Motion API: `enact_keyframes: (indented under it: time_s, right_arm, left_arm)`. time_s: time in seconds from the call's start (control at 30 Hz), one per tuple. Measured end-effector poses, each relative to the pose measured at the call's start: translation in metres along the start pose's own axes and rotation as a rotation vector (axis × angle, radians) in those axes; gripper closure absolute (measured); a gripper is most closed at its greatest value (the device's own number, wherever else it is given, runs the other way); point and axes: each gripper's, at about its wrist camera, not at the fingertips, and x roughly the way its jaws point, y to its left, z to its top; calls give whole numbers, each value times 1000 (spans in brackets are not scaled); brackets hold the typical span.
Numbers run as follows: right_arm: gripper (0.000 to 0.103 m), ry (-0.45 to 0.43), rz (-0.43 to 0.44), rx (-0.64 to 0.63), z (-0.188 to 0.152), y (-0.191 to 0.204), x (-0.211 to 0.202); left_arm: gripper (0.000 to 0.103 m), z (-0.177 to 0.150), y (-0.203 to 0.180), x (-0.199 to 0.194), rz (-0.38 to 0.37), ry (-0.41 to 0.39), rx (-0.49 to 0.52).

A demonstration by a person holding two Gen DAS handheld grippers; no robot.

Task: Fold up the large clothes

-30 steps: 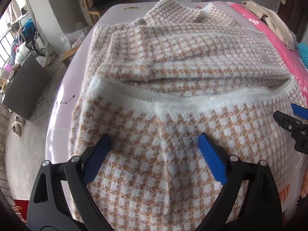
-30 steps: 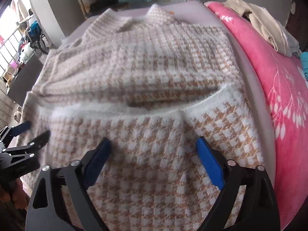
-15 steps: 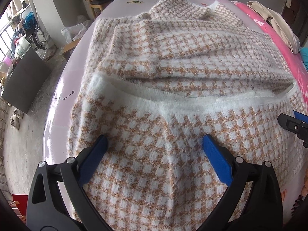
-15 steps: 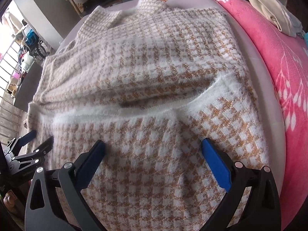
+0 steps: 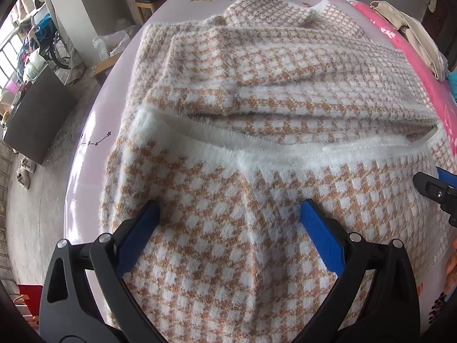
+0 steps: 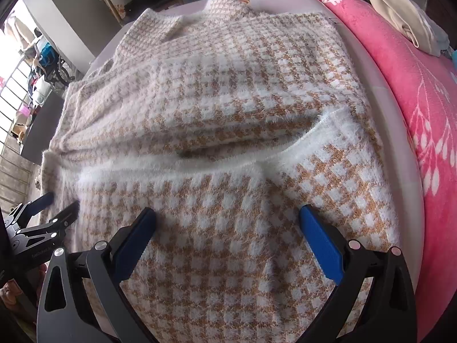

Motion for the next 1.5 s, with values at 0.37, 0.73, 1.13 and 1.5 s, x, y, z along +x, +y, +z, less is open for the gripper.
enact_keyframes:
  time_s: [0.37,0.73,1.13,1.5]
  right_arm:
    - [6,-37,23,-12,8,-2,-29]
    - [6,-234,132,-176,95,19,-97]
    - [14,-184,174,-178,242,30,-53]
    - [26,-59,138,-67,338,9,48]
  left_arm:
    - [7,0,14,-33,-66,-123,64]
    - [7,102,43,-102,-171,-374,109]
    - [8,254,21,-51,-251,-344,112]
    - [28,340,-19,46,-313,-198,61]
